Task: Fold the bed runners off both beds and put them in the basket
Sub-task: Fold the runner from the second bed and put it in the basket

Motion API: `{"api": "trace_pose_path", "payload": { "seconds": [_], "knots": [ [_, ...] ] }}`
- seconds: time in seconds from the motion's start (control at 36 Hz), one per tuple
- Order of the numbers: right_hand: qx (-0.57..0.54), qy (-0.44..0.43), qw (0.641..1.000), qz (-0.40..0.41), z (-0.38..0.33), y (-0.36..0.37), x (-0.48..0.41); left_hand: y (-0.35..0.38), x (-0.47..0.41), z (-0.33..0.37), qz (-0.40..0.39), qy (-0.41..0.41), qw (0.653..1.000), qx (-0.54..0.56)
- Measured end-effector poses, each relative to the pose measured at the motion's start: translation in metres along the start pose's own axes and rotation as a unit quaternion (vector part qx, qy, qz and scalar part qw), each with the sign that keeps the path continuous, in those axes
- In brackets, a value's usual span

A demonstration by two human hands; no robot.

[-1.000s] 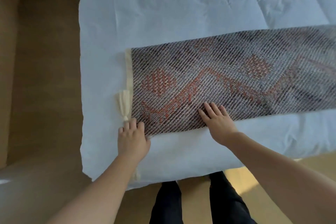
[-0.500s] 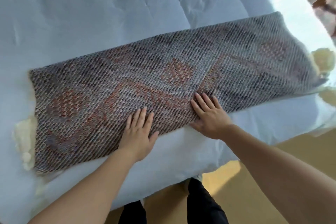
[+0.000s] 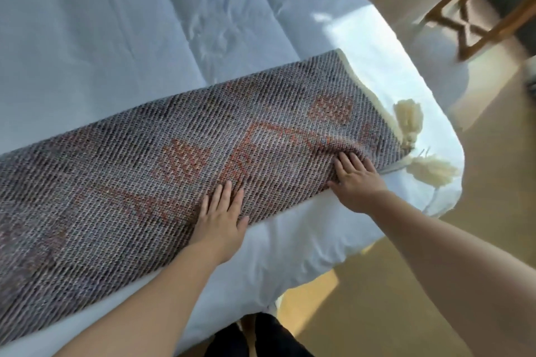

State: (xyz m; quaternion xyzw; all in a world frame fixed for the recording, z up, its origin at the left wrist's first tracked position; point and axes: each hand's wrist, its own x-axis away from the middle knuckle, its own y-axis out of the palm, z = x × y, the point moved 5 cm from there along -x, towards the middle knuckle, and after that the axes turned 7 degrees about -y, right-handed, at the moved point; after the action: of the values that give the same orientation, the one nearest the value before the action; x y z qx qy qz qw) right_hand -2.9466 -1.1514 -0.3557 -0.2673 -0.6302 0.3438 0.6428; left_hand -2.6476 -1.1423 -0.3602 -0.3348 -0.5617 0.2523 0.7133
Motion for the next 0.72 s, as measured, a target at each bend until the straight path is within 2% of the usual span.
{"api": "trace_pose_path", "payload": {
  "seconds": [0.28, 0.42, 0.56, 0.72],
  "knots": [
    [-0.046, 0.028, 0.998, -0.015, 0.038, -0.049, 0.024, -0.052, -0.001, 0.043, 0.006, 0.06, 0.998, -0.008],
    [-0.062, 0.029, 0.998, 0.007, 0.07, -0.084, 0.011, -0.077, -0.016, 0.077, 0.012, 0.072, 0.997, -0.005],
    [-0.079, 0.013, 0.995, 0.051, 0.11, -0.13, -0.03, -0.093, -0.051, 0.13, 0.028, 0.064, 0.997, 0.015],
    [-0.142, -0.055, 0.984, 0.09, 0.16, -0.171, -0.134, -0.092, -0.11, 0.225, 0.042, 0.031, 0.997, 0.05]
  ]
}}
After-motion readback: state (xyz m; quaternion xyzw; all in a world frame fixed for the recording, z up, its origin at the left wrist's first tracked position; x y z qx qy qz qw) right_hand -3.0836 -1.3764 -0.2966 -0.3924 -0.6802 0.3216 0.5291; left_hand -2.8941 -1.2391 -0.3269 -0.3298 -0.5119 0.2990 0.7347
